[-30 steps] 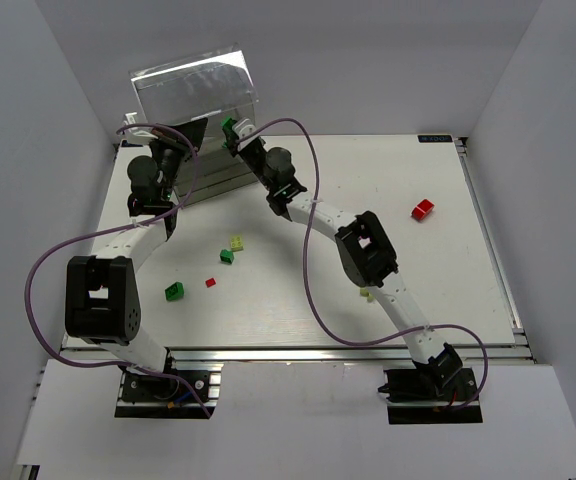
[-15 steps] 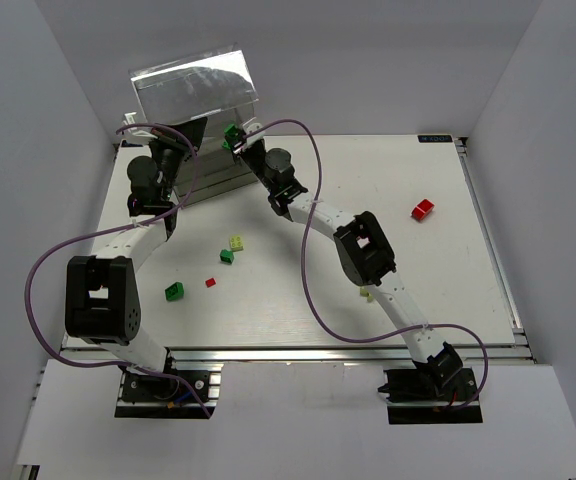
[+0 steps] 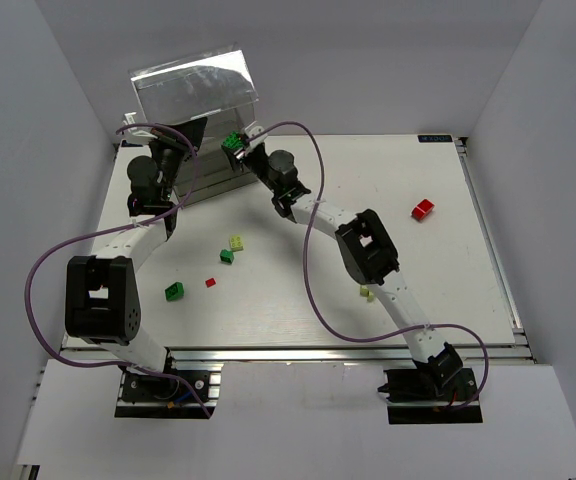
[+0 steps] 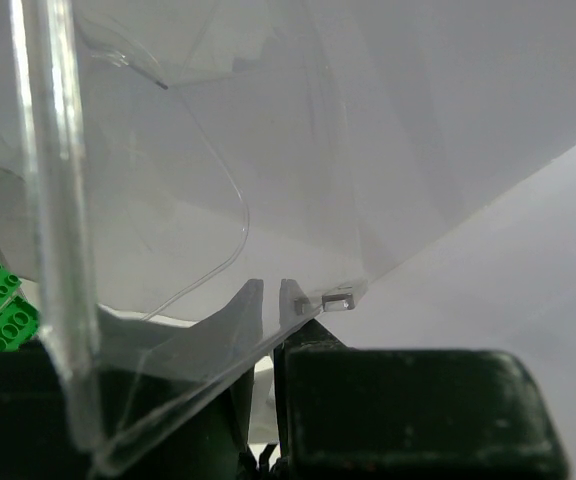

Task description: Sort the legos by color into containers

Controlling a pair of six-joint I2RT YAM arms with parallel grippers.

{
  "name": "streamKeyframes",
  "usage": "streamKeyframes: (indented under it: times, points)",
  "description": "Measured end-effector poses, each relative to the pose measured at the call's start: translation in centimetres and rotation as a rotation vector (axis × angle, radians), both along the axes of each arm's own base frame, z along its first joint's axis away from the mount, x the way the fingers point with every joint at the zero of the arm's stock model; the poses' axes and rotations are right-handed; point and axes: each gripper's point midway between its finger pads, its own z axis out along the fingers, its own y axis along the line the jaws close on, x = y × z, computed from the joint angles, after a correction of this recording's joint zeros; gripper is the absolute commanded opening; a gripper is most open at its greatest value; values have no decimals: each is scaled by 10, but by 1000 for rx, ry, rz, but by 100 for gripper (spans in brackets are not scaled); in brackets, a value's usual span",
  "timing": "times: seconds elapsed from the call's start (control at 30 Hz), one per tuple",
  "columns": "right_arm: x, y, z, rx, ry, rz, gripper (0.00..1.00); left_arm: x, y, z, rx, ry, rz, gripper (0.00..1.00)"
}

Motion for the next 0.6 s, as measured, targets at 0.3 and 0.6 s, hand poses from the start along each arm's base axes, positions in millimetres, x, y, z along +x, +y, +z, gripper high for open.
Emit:
streamKeyframes:
  times: [0.3, 0.6]
  points:
    - [-84, 1, 4, -149, -121, 400, 42, 1, 0, -2, 1, 8, 0, 22]
    - [-178, -6, 43, -264, -334, 841, 48, 1, 2, -5, 4, 25, 3, 23]
